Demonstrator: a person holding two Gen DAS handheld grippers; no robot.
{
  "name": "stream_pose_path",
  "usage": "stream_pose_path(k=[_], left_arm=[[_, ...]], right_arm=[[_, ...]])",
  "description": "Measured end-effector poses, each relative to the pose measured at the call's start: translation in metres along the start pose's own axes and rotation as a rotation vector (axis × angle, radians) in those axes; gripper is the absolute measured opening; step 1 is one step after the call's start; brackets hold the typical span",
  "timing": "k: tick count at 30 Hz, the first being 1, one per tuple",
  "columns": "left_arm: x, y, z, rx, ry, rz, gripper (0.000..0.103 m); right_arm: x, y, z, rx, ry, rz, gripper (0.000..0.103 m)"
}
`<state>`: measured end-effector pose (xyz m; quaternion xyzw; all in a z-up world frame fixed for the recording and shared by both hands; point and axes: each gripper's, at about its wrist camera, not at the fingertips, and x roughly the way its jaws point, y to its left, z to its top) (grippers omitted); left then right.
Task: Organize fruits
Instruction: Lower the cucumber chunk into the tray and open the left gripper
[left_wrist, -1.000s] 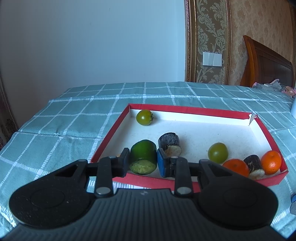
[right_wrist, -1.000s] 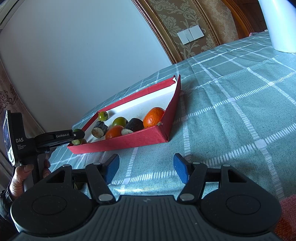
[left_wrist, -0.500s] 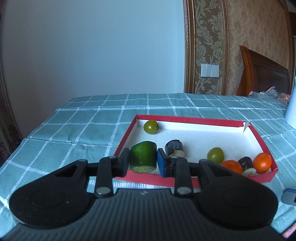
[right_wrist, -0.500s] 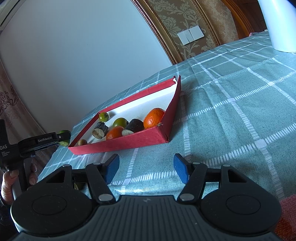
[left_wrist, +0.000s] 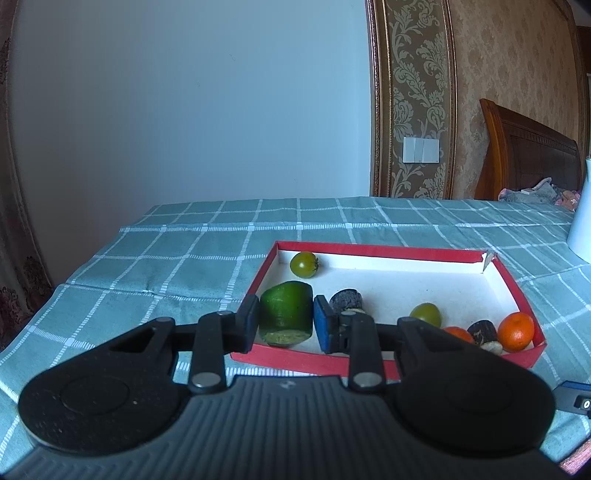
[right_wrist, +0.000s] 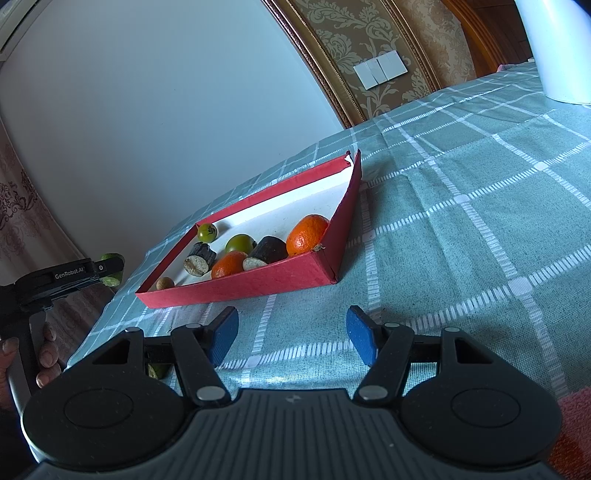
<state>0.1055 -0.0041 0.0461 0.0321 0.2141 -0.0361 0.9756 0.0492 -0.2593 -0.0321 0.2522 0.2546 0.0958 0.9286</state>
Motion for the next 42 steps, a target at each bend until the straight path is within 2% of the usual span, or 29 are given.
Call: stream_pose_path(k=[10, 21, 42], left_arm=[[0.008, -0.02, 0.0, 0.017, 0.021, -0.001, 0.028], [0.019, -0.016, -0.002, 0.006, 0.052, 0.023, 0.028], [0.032, -0.02, -0.007, 0.017, 0.076, 0.023, 0.028]], right_arm=[[-0.001, -0.001, 0.0, 0.002, 0.0, 0.002, 0.064], [0.0, -0.001, -0.001, 0.002, 0.002, 0.005, 0.064], [0.0, -0.001, 0.0, 0.007, -0.003, 0.011, 0.065]])
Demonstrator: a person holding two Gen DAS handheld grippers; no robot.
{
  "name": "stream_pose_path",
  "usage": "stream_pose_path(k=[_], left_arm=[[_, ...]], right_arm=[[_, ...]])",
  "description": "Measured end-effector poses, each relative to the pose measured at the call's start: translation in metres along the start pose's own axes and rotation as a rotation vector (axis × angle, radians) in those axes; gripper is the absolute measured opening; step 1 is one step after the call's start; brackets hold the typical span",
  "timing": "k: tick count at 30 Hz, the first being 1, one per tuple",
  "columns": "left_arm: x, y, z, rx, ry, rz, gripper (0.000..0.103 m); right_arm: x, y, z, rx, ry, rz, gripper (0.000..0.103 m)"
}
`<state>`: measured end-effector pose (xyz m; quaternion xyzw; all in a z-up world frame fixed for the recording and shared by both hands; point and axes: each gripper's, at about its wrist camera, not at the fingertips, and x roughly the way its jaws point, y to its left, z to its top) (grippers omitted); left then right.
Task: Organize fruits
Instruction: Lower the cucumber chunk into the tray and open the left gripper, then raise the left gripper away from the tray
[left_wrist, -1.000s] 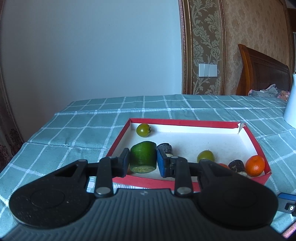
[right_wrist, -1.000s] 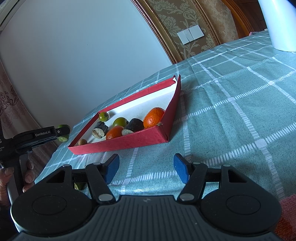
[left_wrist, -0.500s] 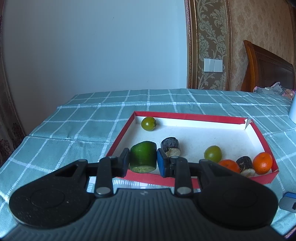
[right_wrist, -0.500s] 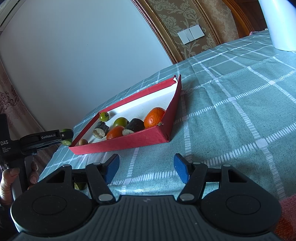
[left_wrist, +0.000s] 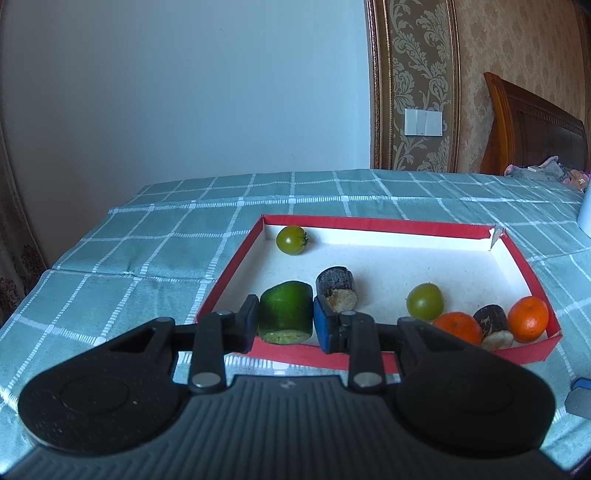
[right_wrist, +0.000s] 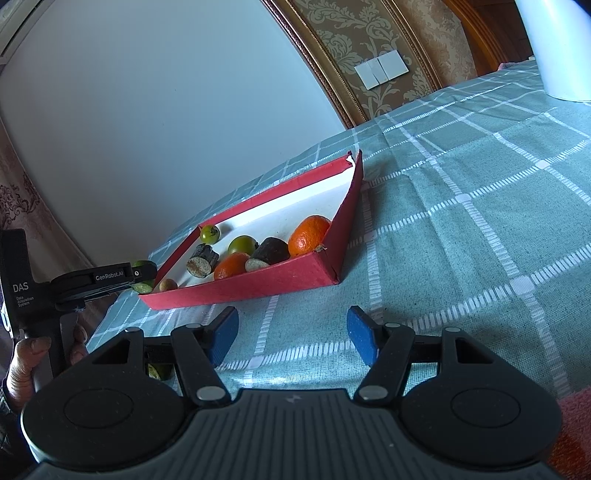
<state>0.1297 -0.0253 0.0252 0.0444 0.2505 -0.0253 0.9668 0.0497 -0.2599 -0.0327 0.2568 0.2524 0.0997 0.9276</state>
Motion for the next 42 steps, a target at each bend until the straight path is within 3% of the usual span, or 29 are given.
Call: stream_pose_path(k=[31, 35, 39, 42], left_arm=[[-0.004, 0.004, -0.004, -0.006, -0.007, 0.005, 0.03], [-0.019, 0.014, -0.016, -0.01, -0.01, 0.02, 0.047], [-0.032, 0.028, -0.032, -0.039, -0.014, 0.052, 0.083], [-0.036, 0.037, -0.043, -0.05, -0.009, 0.072, 0.092]], right_arm=[[-0.004, -0.002, 0.0, 0.006, -0.005, 0.009, 0.065], [-0.003, -0.002, 0.0, 0.008, -0.005, 0.007, 0.065], [-0.002, -0.003, 0.0, 0.008, -0.002, 0.005, 0.065], [-0.001, -0.003, 0.001, 0.006, 0.002, 0.003, 0.065]])
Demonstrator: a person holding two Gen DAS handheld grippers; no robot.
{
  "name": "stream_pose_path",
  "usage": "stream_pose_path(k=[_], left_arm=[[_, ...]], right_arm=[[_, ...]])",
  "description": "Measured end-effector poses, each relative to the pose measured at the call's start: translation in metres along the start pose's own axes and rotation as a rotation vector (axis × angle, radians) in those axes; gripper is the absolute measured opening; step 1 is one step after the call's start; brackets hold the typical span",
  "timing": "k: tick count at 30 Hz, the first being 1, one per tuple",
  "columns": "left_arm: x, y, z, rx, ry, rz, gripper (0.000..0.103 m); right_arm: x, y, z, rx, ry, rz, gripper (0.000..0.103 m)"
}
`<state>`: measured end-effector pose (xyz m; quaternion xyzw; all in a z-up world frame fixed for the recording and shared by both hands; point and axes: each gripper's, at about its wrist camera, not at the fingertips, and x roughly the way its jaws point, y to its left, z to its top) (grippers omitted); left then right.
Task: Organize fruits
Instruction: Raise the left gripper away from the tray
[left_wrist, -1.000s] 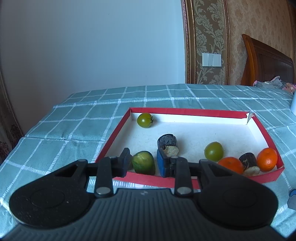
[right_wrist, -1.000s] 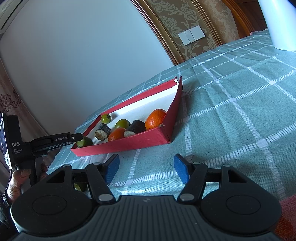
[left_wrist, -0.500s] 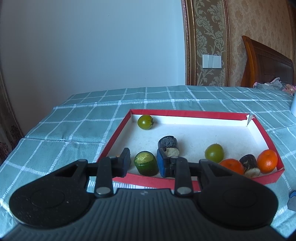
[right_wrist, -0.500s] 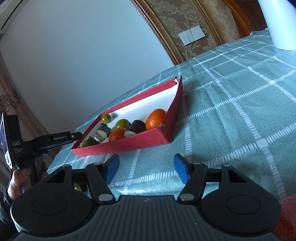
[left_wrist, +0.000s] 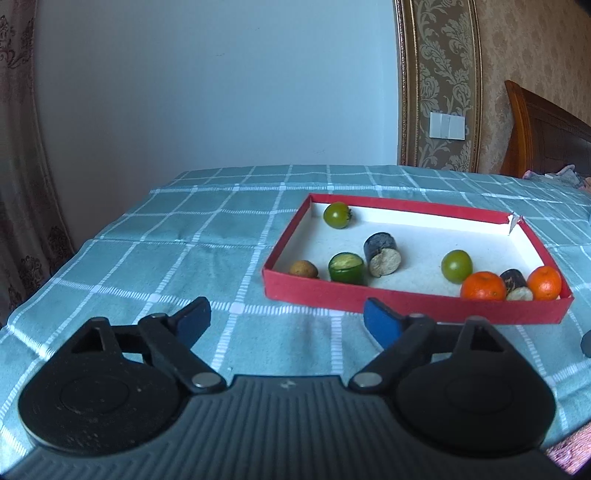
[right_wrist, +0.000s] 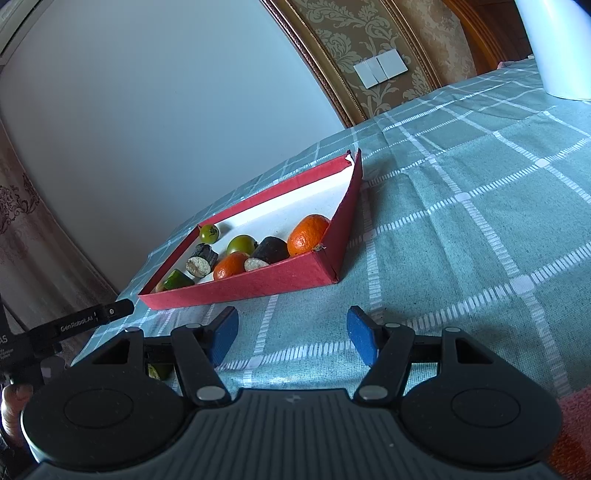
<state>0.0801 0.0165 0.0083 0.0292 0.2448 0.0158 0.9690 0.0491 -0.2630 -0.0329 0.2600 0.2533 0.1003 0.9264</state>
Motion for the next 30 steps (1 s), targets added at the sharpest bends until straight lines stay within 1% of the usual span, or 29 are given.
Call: stream_pose_path(k=[1, 4, 6, 7, 9, 11, 13, 16, 18, 24, 30], left_arm=[[0.0, 0.004, -0.003, -0.005, 0.005, 0.009, 0.096], [0.005, 0.013, -0.013, -0.036, 0.003, 0.051, 0.102], [0.011, 0.02, -0.019, -0.073, 0.018, 0.067, 0.103], [0.014, 0.024, -0.02, -0.096, 0.038, 0.066, 0.103], [0.014, 0.033, -0.02, -0.146, 0.033, 0.058, 0.103], [0.015, 0.037, -0.021, -0.167, 0.041, 0.06, 0.103], [0.016, 0.037, -0.022, -0.171, 0.046, 0.062, 0.103], [0.014, 0.034, -0.022, -0.155, 0.034, 0.062, 0.103], [0.014, 0.033, -0.022, -0.155, 0.036, 0.058, 0.103], [0.014, 0.038, -0.023, -0.187, 0.033, 0.041, 0.103], [0.013, 0.041, -0.023, -0.205, 0.029, 0.024, 0.103]], right_arm=[[0.0, 0.0, 0.0, -0.001, 0.002, -0.001, 0.065], [0.001, 0.002, 0.0, -0.012, 0.006, -0.001, 0.067], [0.002, 0.002, 0.0, -0.022, 0.009, -0.005, 0.068], [0.002, 0.003, 0.0, -0.028, 0.011, -0.009, 0.068], [0.002, 0.005, 0.0, -0.041, 0.014, -0.017, 0.068], [0.003, 0.009, 0.0, -0.064, 0.019, -0.03, 0.068], [0.004, 0.013, 0.0, -0.095, 0.023, -0.04, 0.071], [0.006, 0.023, 0.0, -0.134, 0.037, -0.042, 0.072], [0.007, 0.033, 0.001, -0.162, 0.049, -0.029, 0.072], [0.011, 0.067, 0.003, -0.273, 0.072, -0.002, 0.074], [0.018, 0.091, 0.001, -0.367, 0.095, -0.001, 0.074]])
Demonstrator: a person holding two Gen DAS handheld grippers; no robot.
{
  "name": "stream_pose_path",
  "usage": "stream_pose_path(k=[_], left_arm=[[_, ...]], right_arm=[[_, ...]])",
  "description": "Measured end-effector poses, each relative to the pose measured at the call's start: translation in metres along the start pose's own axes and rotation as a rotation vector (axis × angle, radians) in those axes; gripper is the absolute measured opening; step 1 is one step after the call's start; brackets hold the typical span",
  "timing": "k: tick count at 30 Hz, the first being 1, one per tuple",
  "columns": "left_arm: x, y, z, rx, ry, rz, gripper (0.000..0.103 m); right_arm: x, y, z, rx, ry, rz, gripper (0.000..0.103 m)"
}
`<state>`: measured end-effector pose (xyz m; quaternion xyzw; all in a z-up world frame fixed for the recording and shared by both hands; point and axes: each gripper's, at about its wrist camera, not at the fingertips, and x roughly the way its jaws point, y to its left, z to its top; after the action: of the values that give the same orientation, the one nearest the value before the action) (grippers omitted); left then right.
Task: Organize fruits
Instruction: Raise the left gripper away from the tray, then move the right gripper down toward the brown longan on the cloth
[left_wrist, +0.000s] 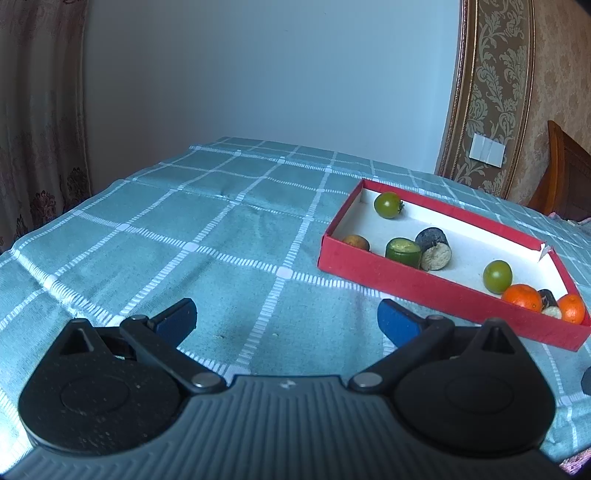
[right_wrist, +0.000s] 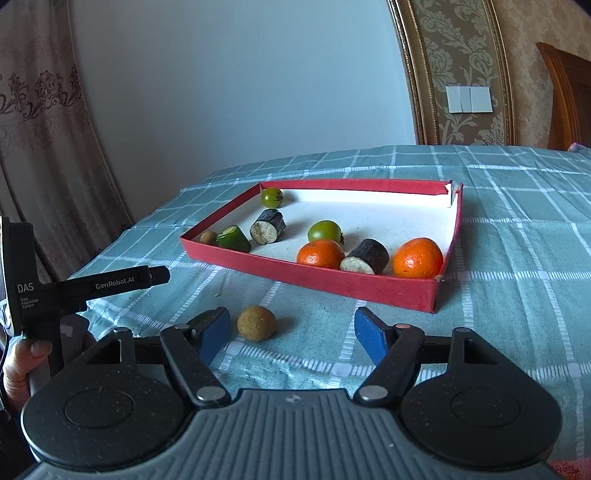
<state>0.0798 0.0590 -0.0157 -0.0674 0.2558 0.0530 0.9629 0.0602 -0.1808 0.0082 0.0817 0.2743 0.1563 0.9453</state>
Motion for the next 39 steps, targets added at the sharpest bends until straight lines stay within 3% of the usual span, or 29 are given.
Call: stream_pose_path(k=[15, 26, 34, 39], left_arm=[[-0.001, 0.003, -0.001, -0.023, -0.002, -0.016, 0.103], [-0.001, 0.003, -0.001, -0.023, -0.002, -0.017, 0.103], [-0.001, 0.004, -0.001, -0.024, -0.002, -0.017, 0.103], [-0.001, 0.004, -0.001, -0.023, -0.001, -0.017, 0.103]], right_arm=[[0.03, 0.022, -0.008, -0.168, 0.089, -0.051, 0.074], [0.046, 0.037, -0.005, -0.241, 0.093, -0.033, 0.074], [0.053, 0.038, -0.006, -0.265, 0.1, -0.031, 0.064], [0.055, 0.036, -0.006, -0.259, 0.102, -0.027, 0.064]])
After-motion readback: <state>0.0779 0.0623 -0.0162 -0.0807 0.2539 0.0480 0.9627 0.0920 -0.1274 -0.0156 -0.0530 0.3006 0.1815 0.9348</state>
